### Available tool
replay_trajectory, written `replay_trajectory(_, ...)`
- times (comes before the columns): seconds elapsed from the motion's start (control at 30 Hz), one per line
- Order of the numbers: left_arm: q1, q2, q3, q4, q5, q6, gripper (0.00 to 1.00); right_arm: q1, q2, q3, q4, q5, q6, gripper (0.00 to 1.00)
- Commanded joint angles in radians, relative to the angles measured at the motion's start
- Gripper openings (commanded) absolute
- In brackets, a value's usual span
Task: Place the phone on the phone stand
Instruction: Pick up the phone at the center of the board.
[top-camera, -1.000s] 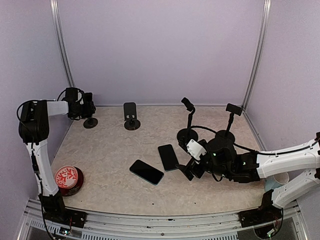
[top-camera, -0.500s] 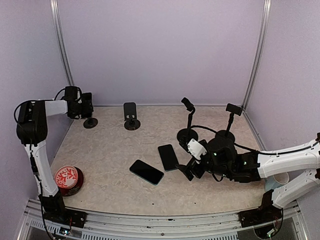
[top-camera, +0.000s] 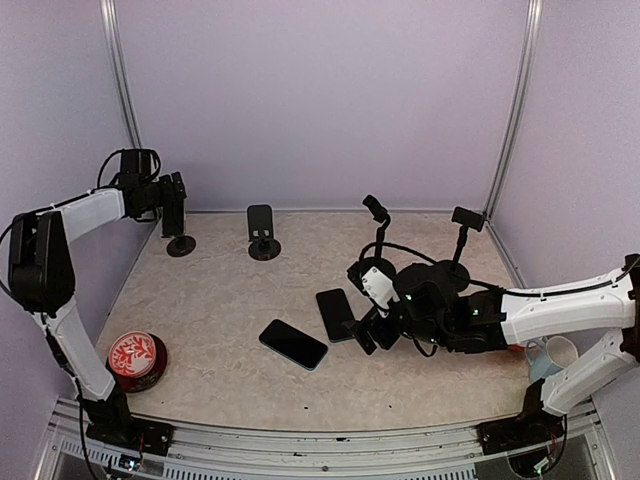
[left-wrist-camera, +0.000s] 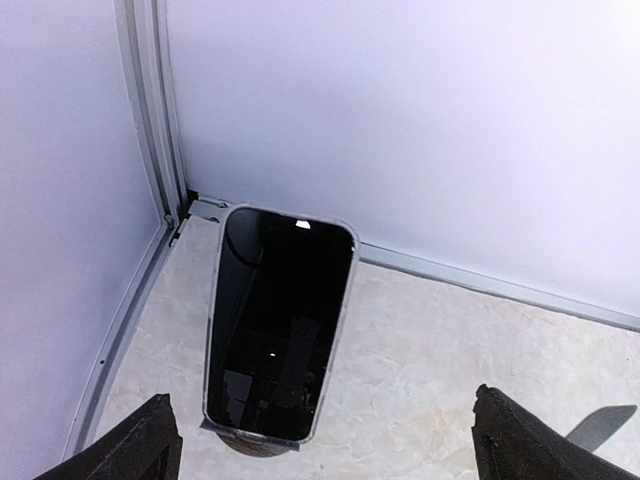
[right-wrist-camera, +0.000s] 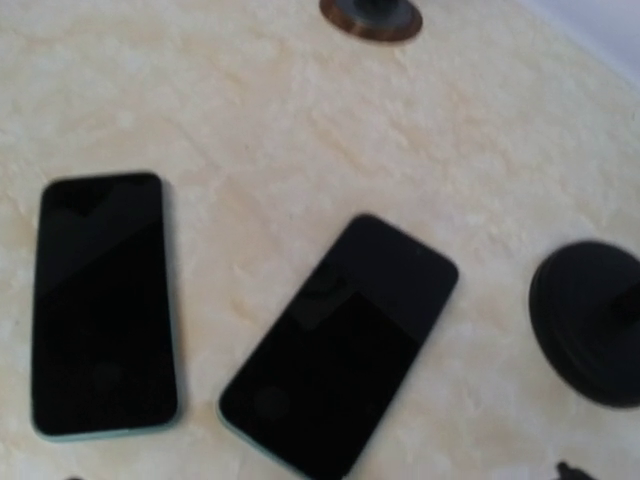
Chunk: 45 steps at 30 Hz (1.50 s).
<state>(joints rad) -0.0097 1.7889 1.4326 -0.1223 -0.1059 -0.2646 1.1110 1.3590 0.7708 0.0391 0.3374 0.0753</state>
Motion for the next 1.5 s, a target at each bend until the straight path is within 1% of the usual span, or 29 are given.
replay_trajectory(0.0,-0.033,-0.078,-0.058,-0.029,-0.016,-0.042,0.99,-0.004,0.02,0.028,-0.065,0.029,0.065,1.0)
replay_trajectory(0.23,-0.106,-0.201,-0.156,-0.034,-0.012,-0.083,0.99,-0.009,0.0,0.009,-0.095,0.046,0.154,1.0)
replay_trajectory(0.43,-0.18,-0.32,-0.254,-0.025,-0.014,-0.099,0.99,-0.049,-0.036,-0.048,-0.153,0.079,0.289,1.0)
replay_trajectory(0.53,-0.218,-0.365,-0.289,-0.028,-0.02,-0.123,0.99,-0.082,-0.081,-0.092,-0.17,0.086,0.353,1.0)
replay_trajectory(0.57,-0.258,-0.377,-0.295,-0.034,-0.028,-0.124,0.99,-0.092,-0.099,-0.105,-0.172,0.088,0.367,1.0)
replay_trajectory(0.67,-0.309,-0.415,-0.319,-0.044,-0.05,-0.13,0.99,-0.121,-0.149,-0.145,-0.185,0.104,0.421,1.0)
replay_trajectory(0.9,-0.395,-0.5,-0.406,-0.028,-0.031,-0.17,0.99,-0.198,-0.246,-0.221,-0.256,0.154,0.528,1.0)
replay_trajectory(1.03,-0.445,-0.532,-0.438,-0.033,-0.036,-0.176,0.99,-0.266,-0.302,-0.274,-0.259,0.122,0.571,1.0)
replay_trajectory(1.17,-0.473,-0.551,-0.464,-0.036,-0.045,-0.178,0.99,-0.335,-0.335,-0.317,-0.25,0.077,0.595,1.0)
replay_trajectory(1.3,-0.493,-0.548,-0.49,-0.033,-0.036,-0.186,0.99,-0.387,-0.32,-0.336,-0.249,0.044,0.606,1.0)
replay_trajectory(1.47,-0.524,-0.519,-0.498,-0.032,-0.044,-0.194,0.99,-0.416,-0.284,-0.33,-0.271,0.041,0.622,1.0)
